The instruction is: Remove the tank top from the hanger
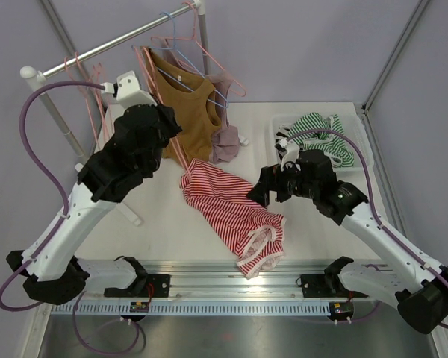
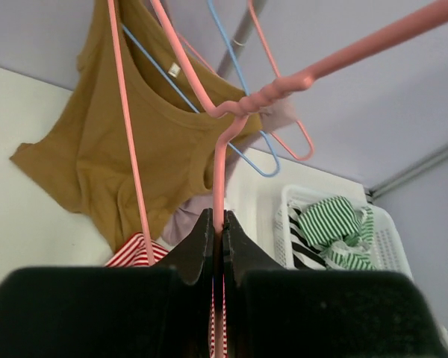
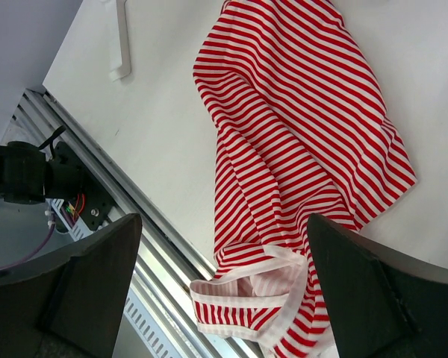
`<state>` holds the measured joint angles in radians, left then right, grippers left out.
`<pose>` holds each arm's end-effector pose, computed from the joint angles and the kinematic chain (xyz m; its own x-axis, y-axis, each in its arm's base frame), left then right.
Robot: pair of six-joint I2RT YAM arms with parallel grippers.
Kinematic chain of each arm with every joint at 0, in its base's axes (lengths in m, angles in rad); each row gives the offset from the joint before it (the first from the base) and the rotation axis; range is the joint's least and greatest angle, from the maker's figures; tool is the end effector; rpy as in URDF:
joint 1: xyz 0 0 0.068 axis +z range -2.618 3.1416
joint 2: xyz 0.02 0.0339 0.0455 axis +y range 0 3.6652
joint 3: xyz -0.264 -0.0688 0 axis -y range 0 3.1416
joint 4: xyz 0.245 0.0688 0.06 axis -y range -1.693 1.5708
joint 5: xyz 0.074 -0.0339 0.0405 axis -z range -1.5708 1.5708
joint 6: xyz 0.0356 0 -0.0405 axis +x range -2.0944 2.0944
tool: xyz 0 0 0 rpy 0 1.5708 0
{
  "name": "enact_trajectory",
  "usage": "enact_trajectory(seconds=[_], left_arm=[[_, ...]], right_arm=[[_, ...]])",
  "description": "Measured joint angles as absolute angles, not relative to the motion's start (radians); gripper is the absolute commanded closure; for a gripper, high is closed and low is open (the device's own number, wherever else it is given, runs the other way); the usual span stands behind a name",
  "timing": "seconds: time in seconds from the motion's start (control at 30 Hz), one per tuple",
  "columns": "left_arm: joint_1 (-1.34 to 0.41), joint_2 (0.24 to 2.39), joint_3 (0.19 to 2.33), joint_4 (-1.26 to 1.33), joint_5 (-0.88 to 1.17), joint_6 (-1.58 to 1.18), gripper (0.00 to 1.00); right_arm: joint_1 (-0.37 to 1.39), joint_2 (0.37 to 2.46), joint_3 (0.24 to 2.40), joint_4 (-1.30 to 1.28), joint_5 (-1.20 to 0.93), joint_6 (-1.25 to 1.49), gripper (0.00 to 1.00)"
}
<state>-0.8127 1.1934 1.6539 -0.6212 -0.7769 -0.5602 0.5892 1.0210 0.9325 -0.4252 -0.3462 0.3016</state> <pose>0.1650 -0.1380 0.5056 -0.1155 -0.4291 -0.8958 -0.0229 0.9028 -0.4295 0.1804 0.1351 0.3239 -0.6184 -0.0772 -0.7821 -0.6124 0.6711 0.4179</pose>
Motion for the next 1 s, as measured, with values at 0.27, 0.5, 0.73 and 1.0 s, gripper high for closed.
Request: enact_trajectory(seconds=[0.27,0.5,0.73,1.0], left_arm=[[-0.526,1.340,1.856,-0.774,-0.572,-0.601,1.00],[-0.329,1.442,1.995,-0.825,-0.365,-0.643,1.00],[-0.222,1.432,1.891,-0.810,-0.302,-0.708,1.00],[-0.163,1.413,1.699,-0.790,-0.268,-0.748,1.00]], right_arm=[[0.589,1.026,0.939,-0.399,-0.342,0.318,0.00],[0.589,1.010,0.945,-0.392,-0.348,0.318,0.01],[0.589,1.007,0.949,-0.390,-0.360,0.316,0.01],[0.589,1.056,0.950,-0.387,-0.371,0.308,0.01]])
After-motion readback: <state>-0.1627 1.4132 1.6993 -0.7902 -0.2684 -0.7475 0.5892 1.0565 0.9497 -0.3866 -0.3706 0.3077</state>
